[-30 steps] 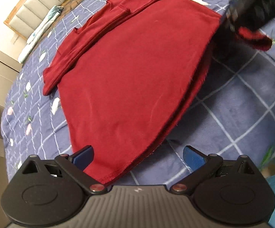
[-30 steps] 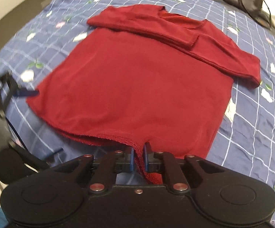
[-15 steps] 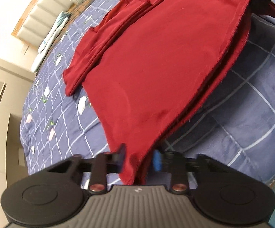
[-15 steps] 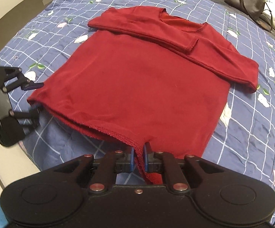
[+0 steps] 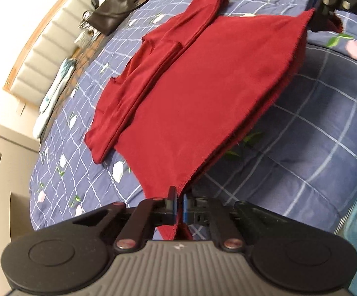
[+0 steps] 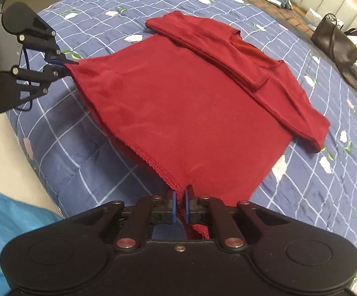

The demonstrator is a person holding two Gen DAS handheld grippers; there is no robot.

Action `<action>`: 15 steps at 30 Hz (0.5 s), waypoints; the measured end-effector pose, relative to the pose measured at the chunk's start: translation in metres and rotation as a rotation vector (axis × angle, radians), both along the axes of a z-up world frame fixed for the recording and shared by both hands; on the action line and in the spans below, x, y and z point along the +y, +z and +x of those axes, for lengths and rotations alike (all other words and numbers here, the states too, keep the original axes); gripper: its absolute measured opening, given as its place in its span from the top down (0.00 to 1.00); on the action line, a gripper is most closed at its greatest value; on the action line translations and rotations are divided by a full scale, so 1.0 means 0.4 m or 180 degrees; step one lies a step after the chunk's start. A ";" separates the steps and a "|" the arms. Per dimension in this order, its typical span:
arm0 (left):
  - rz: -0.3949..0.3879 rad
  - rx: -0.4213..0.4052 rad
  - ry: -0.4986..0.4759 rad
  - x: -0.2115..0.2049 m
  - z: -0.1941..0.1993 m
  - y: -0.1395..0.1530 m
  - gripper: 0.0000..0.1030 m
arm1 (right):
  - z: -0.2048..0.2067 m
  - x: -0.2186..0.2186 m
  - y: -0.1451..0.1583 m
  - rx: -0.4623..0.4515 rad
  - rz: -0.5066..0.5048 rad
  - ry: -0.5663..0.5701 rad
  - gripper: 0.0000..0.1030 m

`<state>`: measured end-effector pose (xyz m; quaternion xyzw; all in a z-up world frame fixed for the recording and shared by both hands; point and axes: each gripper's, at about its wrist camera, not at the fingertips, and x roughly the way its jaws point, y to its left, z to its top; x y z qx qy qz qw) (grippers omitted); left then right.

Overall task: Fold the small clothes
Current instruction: 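Lift the hem with both tools and fold it up over the sleeves toward the collar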

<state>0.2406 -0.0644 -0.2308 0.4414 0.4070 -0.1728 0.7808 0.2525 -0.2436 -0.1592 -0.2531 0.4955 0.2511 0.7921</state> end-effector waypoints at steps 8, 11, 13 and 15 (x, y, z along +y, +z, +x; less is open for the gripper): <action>-0.0100 0.0013 -0.0098 0.012 -0.080 0.044 0.97 | -0.077 0.003 0.049 -0.0078 0.0017 -0.0068 0.94; -0.0164 0.0035 -0.0095 0.023 -0.106 0.060 0.97 | -0.117 0.011 0.059 -0.0072 -0.0008 -0.0038 0.94; -0.0218 0.0068 -0.0096 0.035 -0.126 0.072 0.97 | -0.147 0.015 0.065 -0.0044 -0.0018 -0.0021 0.94; -0.0273 0.0123 -0.0117 0.050 -0.152 0.084 0.97 | -0.174 0.016 0.071 0.0008 -0.0005 -0.0016 0.94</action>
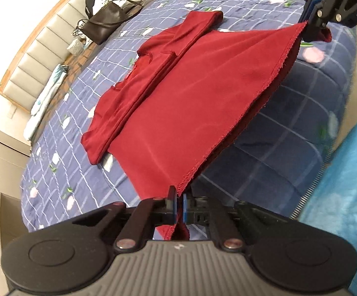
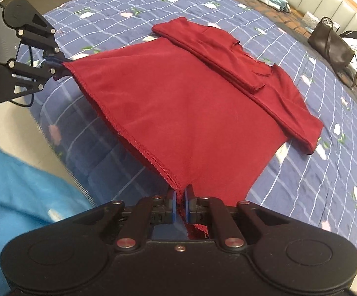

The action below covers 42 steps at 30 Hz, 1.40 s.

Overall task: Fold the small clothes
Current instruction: 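Lift the hem with both tools and fold it up over the sleeves toward the collar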

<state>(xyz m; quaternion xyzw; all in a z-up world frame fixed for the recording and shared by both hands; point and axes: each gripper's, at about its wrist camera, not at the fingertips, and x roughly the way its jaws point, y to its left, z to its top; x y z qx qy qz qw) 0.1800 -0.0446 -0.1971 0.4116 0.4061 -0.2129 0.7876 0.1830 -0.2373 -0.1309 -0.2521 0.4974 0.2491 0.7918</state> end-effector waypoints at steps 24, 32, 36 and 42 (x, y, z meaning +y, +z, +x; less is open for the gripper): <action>-0.0166 -0.0188 -0.0112 0.021 0.054 0.144 0.97 | 0.015 -0.016 0.102 -0.0185 0.0259 -0.0315 0.94; -0.0191 -0.0230 -0.0060 0.001 0.260 0.194 0.96 | 0.189 -0.047 0.139 -0.0383 0.0345 -0.0282 0.93; -0.0256 -0.0162 0.0057 -0.011 0.387 0.208 0.96 | 0.318 -0.066 0.153 -0.0416 0.0412 -0.0296 0.93; -0.0337 -0.0022 0.0318 -0.020 0.604 0.202 0.96 | 0.543 -0.077 0.141 -0.0403 0.0449 -0.0269 0.92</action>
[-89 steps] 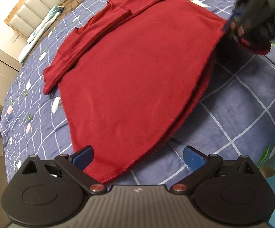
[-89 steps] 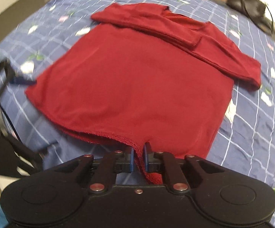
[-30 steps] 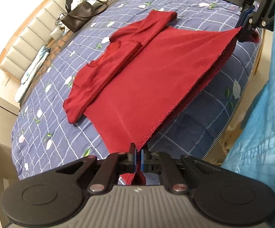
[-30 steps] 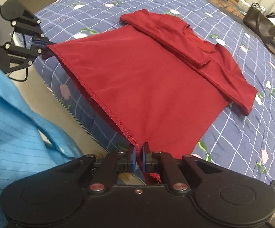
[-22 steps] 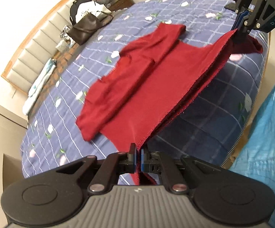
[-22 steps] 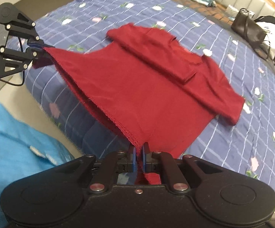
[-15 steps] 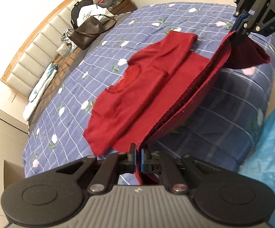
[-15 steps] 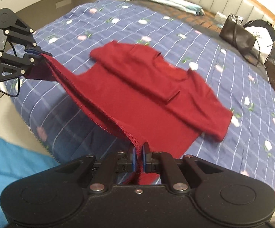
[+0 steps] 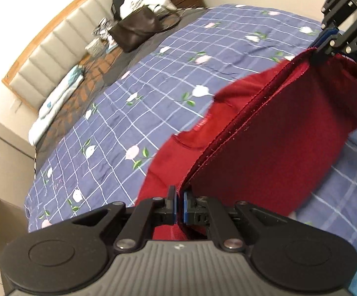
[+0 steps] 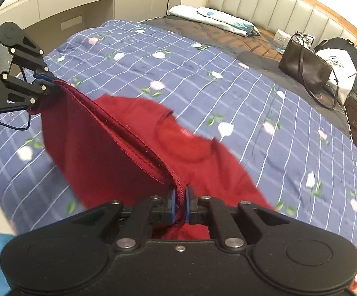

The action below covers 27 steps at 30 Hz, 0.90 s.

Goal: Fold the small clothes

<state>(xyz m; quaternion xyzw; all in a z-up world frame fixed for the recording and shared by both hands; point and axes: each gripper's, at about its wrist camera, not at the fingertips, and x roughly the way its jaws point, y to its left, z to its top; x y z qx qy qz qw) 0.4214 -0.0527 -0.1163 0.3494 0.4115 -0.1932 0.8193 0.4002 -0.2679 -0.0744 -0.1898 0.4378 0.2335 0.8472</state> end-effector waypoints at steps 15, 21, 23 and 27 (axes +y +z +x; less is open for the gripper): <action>-0.0109 0.0423 0.0520 -0.023 0.411 -0.163 0.94 | 0.430 -0.021 -0.174 0.0364 0.0004 -0.0185 0.91; -0.0195 0.0655 0.1032 -0.006 0.495 -0.241 0.84 | 0.488 -0.037 -0.249 0.0516 0.0006 -0.0368 0.88; -0.0324 0.0724 0.1243 0.011 0.509 -0.252 0.77 | 0.501 -0.048 -0.263 0.0549 0.0033 -0.0462 0.84; -0.0577 0.0713 0.1548 0.051 0.520 -0.251 0.35 | 0.500 -0.073 -0.273 0.0547 0.0083 -0.0609 0.76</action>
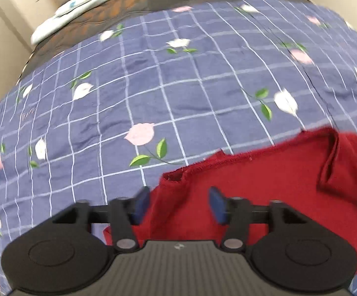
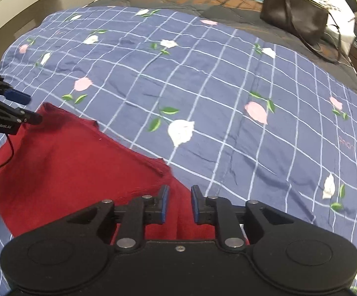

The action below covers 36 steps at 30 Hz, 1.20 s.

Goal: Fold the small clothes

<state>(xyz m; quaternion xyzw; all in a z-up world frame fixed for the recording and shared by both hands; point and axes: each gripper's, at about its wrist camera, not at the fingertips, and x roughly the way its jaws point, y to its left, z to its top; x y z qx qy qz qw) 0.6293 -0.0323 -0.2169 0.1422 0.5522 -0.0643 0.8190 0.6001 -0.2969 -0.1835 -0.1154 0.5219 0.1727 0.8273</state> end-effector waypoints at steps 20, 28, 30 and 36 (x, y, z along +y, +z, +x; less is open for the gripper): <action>0.0443 0.0388 0.1064 0.144 -0.154 -0.154 0.05 | -0.205 0.041 -0.167 0.0174 -0.0407 0.0140 0.63; 0.0425 0.0343 0.1364 0.185 -0.139 -0.130 0.04 | -0.123 -0.100 -0.140 0.0104 -0.0281 -0.1089 0.79; 0.0409 0.0337 0.1420 0.192 -0.143 -0.125 0.03 | -0.125 -0.129 -0.137 0.0088 -0.0323 -0.1228 0.79; 0.0443 0.0362 0.1710 0.235 -0.168 -0.110 0.03 | -0.174 -0.185 -0.119 0.0079 -0.0380 -0.1546 0.68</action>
